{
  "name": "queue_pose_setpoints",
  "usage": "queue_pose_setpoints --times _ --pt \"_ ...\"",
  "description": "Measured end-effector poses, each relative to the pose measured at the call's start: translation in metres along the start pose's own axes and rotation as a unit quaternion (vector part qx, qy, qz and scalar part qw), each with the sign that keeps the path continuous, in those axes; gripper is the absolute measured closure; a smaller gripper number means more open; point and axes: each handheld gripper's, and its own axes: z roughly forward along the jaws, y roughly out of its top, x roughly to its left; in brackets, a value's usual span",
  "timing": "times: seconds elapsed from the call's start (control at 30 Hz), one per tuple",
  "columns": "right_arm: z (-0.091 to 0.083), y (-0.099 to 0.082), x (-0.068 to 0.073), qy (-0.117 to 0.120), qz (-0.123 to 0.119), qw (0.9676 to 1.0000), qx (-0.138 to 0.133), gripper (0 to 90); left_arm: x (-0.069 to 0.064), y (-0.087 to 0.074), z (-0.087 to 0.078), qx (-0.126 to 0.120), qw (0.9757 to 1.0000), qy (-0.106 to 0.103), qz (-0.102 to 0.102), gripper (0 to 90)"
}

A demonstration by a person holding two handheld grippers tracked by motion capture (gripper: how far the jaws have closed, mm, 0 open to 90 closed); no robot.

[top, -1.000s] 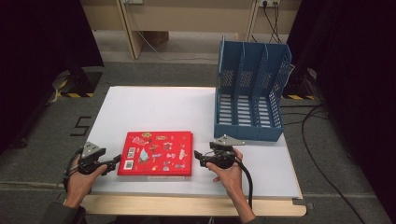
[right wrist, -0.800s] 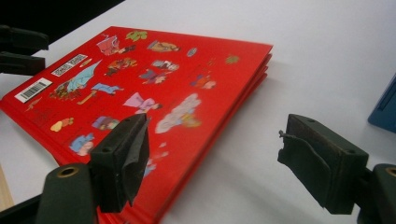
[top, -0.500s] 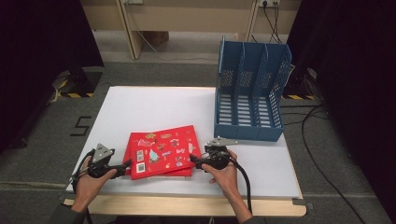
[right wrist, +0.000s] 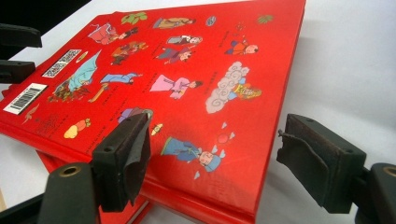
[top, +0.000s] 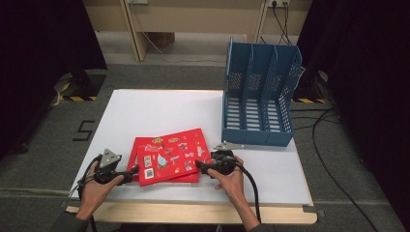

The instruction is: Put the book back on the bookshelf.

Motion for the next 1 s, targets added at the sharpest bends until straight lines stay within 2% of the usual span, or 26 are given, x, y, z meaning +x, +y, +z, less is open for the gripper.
queue_pose_setpoints --times 0.07,0.27,0.4,0.7,0.8,0.9,1.0 --pt "0.0016 -0.0003 0.0000 -0.001 -0.001 1.0000 0.001 23.9 -0.0007 0.0000 0.0006 0.000 1.0000 0.000 -0.001 18.9" --pt "0.0038 -0.0013 -0.0007 0.004 0.017 0.9998 0.002 21.8 -0.0025 0.0006 0.0015 0.000 1.0000 0.000 -0.001 19.0" --pt "0.0055 -0.0034 -0.0034 0.011 0.041 0.9991 0.001 20.8 -0.0031 0.0008 0.0021 0.000 1.0000 0.000 0.000 19.0" --pt "0.0082 -0.0040 -0.0069 0.017 0.056 0.9983 0.000 19.1 -0.0048 0.0013 0.0036 -0.002 1.0000 0.002 -0.002 18.9" --pt "0.0089 -0.0037 -0.0082 0.025 0.066 0.9975 0.002 20.1 -0.0043 0.0014 0.0045 -0.001 1.0000 0.000 -0.007 18.6" --pt "0.0103 -0.0057 -0.0084 0.036 0.090 0.9953 0.005 20.0 -0.0050 0.0017 0.0048 -0.001 1.0000 0.003 -0.005 18.7" --pt "0.0101 -0.0053 -0.0085 0.036 0.087 0.9956 0.004 20.7 -0.0053 0.0018 0.0050 0.000 1.0000 0.002 -0.006 18.9"
